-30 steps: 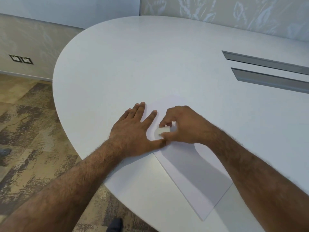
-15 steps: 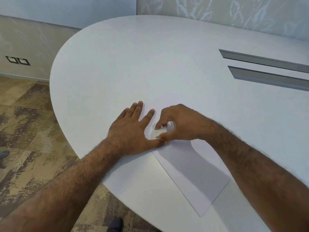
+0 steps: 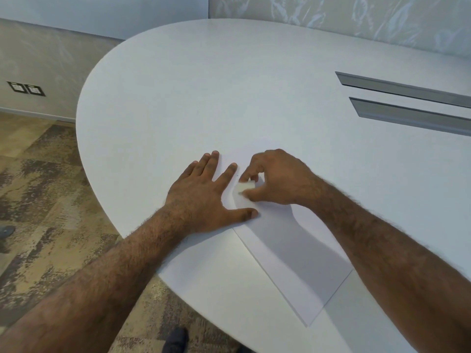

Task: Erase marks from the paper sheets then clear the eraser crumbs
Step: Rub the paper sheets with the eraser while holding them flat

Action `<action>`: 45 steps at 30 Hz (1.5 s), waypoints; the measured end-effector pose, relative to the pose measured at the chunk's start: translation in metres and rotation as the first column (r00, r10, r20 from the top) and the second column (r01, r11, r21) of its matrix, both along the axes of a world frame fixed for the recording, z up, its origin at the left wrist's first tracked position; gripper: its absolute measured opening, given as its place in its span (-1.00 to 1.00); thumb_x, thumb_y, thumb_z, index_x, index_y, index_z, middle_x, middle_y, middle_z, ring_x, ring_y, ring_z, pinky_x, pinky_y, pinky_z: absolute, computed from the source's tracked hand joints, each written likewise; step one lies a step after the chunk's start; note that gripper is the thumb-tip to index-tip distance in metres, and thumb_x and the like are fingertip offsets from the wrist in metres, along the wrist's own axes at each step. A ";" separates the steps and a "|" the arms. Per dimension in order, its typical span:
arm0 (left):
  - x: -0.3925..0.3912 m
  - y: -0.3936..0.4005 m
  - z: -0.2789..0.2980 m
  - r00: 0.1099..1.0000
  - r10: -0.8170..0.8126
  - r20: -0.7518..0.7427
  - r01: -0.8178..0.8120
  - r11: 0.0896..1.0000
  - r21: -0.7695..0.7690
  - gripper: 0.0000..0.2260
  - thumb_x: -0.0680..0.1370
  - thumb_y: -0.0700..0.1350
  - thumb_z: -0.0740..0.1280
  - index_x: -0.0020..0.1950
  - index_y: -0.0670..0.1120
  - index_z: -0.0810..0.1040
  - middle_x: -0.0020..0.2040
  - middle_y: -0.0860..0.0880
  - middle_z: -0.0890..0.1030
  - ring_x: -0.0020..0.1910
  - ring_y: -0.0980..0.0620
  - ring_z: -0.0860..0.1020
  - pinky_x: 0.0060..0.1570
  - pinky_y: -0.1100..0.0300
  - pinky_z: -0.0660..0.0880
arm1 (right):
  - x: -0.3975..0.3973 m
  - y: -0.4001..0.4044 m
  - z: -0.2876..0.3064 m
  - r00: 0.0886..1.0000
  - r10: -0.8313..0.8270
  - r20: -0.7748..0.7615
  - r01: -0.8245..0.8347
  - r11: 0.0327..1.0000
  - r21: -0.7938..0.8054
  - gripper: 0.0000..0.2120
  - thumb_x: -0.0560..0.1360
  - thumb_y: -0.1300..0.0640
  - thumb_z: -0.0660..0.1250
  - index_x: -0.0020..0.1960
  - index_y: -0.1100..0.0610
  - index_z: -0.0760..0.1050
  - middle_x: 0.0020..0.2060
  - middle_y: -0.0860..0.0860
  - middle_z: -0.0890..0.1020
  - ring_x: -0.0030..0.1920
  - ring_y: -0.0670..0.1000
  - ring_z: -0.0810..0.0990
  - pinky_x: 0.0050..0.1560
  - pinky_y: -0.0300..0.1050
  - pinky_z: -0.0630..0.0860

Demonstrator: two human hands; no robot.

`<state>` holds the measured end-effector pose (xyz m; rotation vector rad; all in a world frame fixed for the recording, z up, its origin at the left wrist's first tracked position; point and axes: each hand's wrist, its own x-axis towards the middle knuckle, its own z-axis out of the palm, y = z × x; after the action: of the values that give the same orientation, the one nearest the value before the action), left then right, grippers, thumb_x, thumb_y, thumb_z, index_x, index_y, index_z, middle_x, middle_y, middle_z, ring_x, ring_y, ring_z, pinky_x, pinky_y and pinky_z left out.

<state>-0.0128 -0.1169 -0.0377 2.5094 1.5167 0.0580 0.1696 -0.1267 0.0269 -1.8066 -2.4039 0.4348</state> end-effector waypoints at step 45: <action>0.001 0.001 0.000 1.000 -0.016 -0.015 0.016 1.000 0.007 0.06 0.21 0.70 -0.19 0.60 0.17 -0.20 0.62 -0.06 -0.25 0.59 0.01 -0.26 0.55 0.04 -0.22 | 0.007 -0.001 0.004 0.998 0.028 -0.052 -0.034 0.994 -0.106 -0.74 0.31 -0.13 0.49 -0.02 -0.14 0.65 -0.11 -0.20 0.59 -0.03 -0.15 0.50 -0.02 -0.06 0.53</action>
<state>-0.0114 -0.1160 -0.0376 2.5324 1.5046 0.0425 0.1763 -0.1274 0.0307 -1.7784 -2.4208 0.6155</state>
